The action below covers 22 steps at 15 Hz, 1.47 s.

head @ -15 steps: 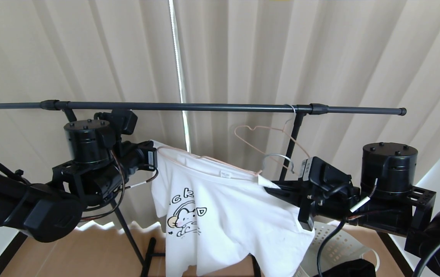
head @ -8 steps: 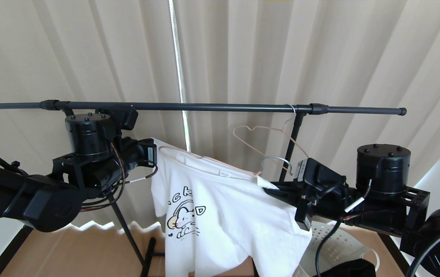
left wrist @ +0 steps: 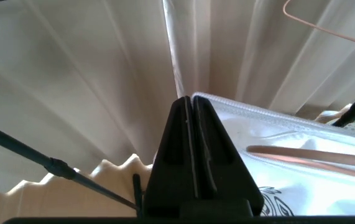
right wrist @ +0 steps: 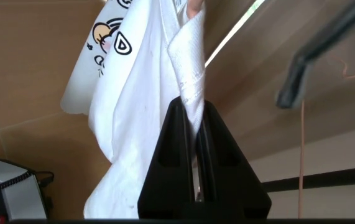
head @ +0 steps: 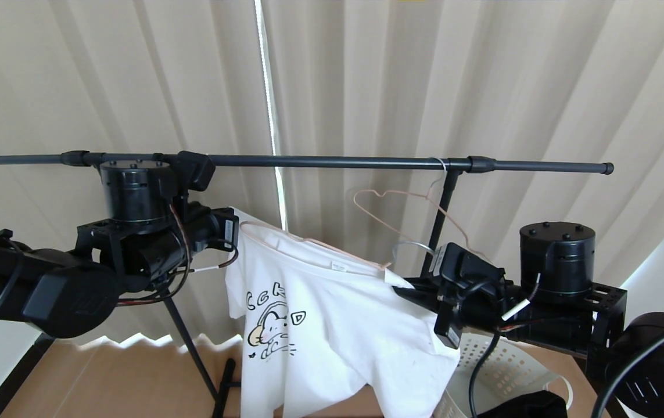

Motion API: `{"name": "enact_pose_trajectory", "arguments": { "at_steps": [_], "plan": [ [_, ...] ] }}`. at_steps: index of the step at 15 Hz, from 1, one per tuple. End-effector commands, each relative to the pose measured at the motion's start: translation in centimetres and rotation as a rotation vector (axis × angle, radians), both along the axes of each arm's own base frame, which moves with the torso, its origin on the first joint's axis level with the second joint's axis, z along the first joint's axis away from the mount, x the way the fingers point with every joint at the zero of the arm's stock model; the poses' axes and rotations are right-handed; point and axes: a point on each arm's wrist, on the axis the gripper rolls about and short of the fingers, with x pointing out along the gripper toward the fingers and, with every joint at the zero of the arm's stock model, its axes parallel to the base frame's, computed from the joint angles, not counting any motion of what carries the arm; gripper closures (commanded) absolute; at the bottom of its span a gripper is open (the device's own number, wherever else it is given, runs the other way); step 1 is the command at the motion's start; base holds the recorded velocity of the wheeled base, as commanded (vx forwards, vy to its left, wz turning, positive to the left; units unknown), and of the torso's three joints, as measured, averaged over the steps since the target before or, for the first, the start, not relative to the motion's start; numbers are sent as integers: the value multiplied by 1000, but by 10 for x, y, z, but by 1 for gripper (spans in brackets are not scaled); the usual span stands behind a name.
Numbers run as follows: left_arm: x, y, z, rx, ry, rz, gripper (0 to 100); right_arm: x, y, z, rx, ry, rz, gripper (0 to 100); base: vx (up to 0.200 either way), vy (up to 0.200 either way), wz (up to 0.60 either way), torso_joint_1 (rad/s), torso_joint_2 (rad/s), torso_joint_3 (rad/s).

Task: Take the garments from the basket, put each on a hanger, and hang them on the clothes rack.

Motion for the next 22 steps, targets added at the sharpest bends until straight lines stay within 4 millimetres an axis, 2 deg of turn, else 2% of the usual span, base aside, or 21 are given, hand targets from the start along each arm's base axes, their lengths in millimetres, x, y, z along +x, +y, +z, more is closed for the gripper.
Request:
{"name": "enact_pose_trajectory", "arguments": {
  "at_steps": [1, 4, 8, 18, 22],
  "plan": [
    [-6, 0, 8, -4, -12, -6, 100, 2, 0, 0, 0, -1, -2, 100, 0, 0, 0, 0, 0, 0],
    [-16, -4, 13, 8, 15, -30, 100, 6, -2, 2, 2, -12, -23, 100, 0, 0, 0, 0, 0, 0],
    [-39, -24, 28, 50, 14, -113, 100, 7, -1, -1, -6, -6, -33, 100, 0, 0, 0, 0, 0, 0],
    [-66, -72, 38, 112, 58, -218, 100, 7, 1, 4, -3, -26, -56, 100, 0, 0, 0, 0, 0, 0],
    [-73, -85, 39, 115, 61, -265, 100, 3, 8, 6, 10, -22, -44, 100, 0, 0, 0, 0, 0, 0]
  ]
}}
